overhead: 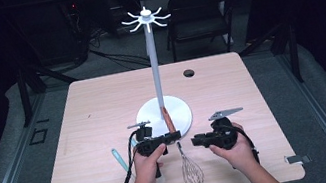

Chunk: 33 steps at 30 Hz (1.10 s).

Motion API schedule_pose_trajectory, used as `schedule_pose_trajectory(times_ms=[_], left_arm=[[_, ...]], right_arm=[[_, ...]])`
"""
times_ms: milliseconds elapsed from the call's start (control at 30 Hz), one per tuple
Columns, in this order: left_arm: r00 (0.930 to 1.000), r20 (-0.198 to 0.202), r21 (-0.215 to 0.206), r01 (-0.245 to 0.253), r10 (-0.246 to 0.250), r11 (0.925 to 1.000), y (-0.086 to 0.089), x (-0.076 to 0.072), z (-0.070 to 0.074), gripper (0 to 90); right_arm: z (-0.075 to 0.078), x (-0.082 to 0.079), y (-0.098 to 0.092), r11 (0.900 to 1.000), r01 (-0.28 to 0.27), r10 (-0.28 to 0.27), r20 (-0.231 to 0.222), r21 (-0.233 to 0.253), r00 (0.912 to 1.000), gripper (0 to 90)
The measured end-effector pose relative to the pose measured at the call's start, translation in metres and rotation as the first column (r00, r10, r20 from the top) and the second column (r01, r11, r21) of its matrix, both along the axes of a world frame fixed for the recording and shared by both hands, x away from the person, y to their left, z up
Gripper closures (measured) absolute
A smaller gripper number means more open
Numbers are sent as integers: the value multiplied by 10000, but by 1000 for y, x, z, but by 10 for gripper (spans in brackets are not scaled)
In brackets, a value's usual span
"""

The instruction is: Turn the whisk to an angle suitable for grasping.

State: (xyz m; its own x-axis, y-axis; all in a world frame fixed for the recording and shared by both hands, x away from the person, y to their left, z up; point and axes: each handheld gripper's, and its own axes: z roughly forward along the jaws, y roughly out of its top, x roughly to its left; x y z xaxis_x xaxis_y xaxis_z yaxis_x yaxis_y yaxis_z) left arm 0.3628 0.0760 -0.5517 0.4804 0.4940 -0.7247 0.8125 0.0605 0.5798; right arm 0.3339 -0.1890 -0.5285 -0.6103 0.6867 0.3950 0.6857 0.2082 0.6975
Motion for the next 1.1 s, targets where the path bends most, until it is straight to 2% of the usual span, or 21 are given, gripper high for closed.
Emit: schedule_pose_trajectory(times_ms=[100, 167, 200, 233, 333, 667, 867, 1100], left_arm=[[9999, -139, -231, 52, -55, 9997, 0, 0, 1, 697], [9999, -90, -176, 100, -102, 9998, 1, 1, 1, 704], [9997, -213, -390, 124, -132, 9992, 1, 1, 1, 707], [9997, -216, -411, 116, -125, 9991, 1, 1, 1, 708], [9997, -173, -330, 174, -180, 9993, 2, 1, 2, 711], [9990, -200, -667, 395, -409, 9970, 3, -1, 8, 724], [9988, -52, -610, 484, -489, 9970, 5, -3, 15, 728], [9953, 475, -355, 859, -841, 9957, 5, -5, 24, 729]], right_arm=[[-6, 5, -6, 9996, 296, -296, -225, -18, 9993, 740], [-9, 7, -8, 9991, 404, -409, -409, -110, 9983, 740], [-11, 8, -9, 9990, 421, -426, -462, -117, 9980, 739], [-12, 8, -10, 9988, 461, -468, -532, -140, 9975, 738], [-13, 9, -11, 9984, 523, -535, -574, -224, 9969, 736], [-16, 11, -15, 9974, 688, -700, -744, -191, 9948, 729], [-16, 12, -17, 9971, 748, -757, -719, -142, 9945, 724], [-17, 12, -18, 9963, 861, -863, -724, -66, 9936, 720]])
